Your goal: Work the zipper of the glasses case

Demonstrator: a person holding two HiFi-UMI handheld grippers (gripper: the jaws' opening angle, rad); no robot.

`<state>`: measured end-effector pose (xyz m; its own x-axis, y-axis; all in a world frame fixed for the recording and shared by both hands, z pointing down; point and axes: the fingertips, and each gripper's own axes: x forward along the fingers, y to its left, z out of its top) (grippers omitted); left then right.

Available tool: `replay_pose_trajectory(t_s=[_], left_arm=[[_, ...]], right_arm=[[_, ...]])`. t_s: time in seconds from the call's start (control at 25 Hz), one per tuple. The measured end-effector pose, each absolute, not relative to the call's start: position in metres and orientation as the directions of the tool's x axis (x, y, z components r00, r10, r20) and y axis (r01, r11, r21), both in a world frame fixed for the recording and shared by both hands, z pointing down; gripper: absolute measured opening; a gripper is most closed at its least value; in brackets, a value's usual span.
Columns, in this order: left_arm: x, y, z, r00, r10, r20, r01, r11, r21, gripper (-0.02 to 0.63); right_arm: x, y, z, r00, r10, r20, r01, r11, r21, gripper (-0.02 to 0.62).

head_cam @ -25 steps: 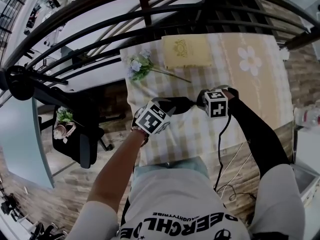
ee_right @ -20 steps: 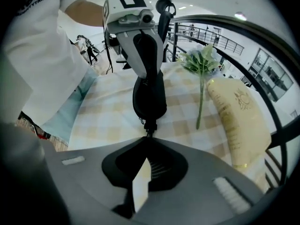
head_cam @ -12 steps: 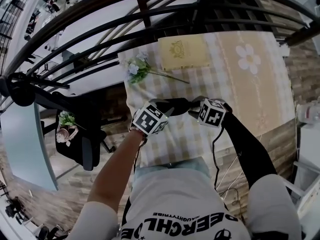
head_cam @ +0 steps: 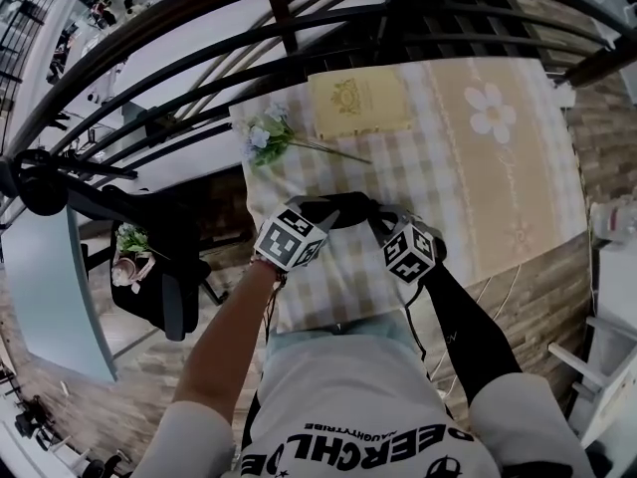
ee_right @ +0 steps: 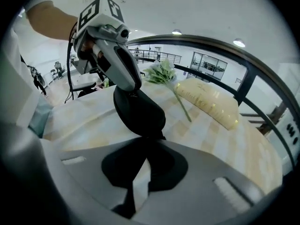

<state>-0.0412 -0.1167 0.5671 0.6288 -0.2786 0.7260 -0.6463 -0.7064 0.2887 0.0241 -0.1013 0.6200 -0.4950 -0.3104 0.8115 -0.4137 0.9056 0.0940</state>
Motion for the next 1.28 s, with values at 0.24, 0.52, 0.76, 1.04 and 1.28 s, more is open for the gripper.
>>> replay_pose_trajectory(t_s=[0.24, 0.52, 0.76, 1.04, 1.28], left_arm=[[-0.040, -0.116, 0.561, 0.628, -0.275, 0.728, -0.661, -0.682, 0.312, 0.065], [-0.017, -0.105, 0.558, 0.671, -0.206, 0.712, -0.623, -0.678, 0.390, 0.069], [-0.031, -0.126, 0.561, 0.560, -0.285, 0.778, -0.603, -0.784, 0.146, 0.010], [-0.020, -0.117, 0.568, 0.593, -0.212, 0.777, -0.543, -0.818, 0.190, 0.011], [-0.021, -0.116, 0.569, 0.648, -0.224, 0.728, -0.581, -0.764, 0.282, 0.009]], right_arm=[[0.028, -0.119, 0.607, -0.497, -0.346, 0.796, -0.444, 0.889, 0.109, 0.028], [0.038, -0.157, 0.608, -0.423, -0.388, 0.819, -0.477, 0.864, 0.164, 0.028], [0.035, -0.176, 0.613, -0.402, -0.388, 0.829, -0.422, 0.882, 0.209, 0.028], [0.038, -0.171, 0.624, -0.382, -0.336, 0.861, -0.355, 0.914, 0.199, 0.028], [0.040, -0.164, 0.624, -0.386, -0.323, 0.864, -0.339, 0.921, 0.193, 0.028]])
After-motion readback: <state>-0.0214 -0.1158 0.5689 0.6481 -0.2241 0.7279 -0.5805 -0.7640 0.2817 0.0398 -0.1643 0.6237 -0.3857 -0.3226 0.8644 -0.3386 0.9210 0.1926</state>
